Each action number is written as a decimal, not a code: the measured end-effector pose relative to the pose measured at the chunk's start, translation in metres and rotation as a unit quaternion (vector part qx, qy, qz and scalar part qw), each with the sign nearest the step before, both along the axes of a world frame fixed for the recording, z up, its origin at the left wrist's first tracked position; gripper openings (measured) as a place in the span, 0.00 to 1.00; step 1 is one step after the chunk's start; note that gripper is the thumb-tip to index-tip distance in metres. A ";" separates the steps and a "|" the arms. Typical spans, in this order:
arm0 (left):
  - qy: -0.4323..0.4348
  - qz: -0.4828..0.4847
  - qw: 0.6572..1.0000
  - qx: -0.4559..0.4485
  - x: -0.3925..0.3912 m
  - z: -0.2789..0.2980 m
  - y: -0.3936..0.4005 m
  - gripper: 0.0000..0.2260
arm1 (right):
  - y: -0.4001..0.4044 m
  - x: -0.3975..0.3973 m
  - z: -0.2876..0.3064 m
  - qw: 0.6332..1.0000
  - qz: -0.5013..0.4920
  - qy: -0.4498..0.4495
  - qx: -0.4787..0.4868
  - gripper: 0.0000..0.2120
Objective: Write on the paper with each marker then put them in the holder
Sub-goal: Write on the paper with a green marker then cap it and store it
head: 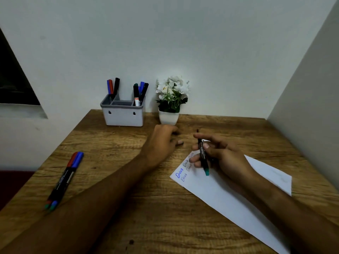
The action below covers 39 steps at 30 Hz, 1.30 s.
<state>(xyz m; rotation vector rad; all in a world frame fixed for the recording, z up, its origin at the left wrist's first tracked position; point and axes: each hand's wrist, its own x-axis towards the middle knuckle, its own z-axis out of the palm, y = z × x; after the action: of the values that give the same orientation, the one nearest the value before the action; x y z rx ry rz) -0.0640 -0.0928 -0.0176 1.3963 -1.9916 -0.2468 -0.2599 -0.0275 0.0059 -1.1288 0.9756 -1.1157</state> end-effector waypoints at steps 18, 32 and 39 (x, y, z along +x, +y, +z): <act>-0.095 -0.171 0.980 0.038 0.014 -0.018 0.041 0.18 | 0.018 -0.026 -0.014 0.985 -0.076 0.091 -0.128 0.03; -0.209 -0.214 0.952 0.073 0.019 -0.025 0.053 0.23 | 0.019 -0.018 -0.016 0.975 -0.021 0.150 -0.162 0.10; -0.182 -0.232 0.952 0.087 0.022 -0.033 0.045 0.26 | 0.016 -0.011 -0.026 0.962 -0.041 0.211 -0.170 0.05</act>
<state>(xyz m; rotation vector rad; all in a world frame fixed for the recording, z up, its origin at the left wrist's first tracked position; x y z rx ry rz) -0.0419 -0.0476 -0.0502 1.1121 -2.6551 -0.4058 -0.2710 -0.0115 -0.0204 -1.6662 1.1951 -1.1608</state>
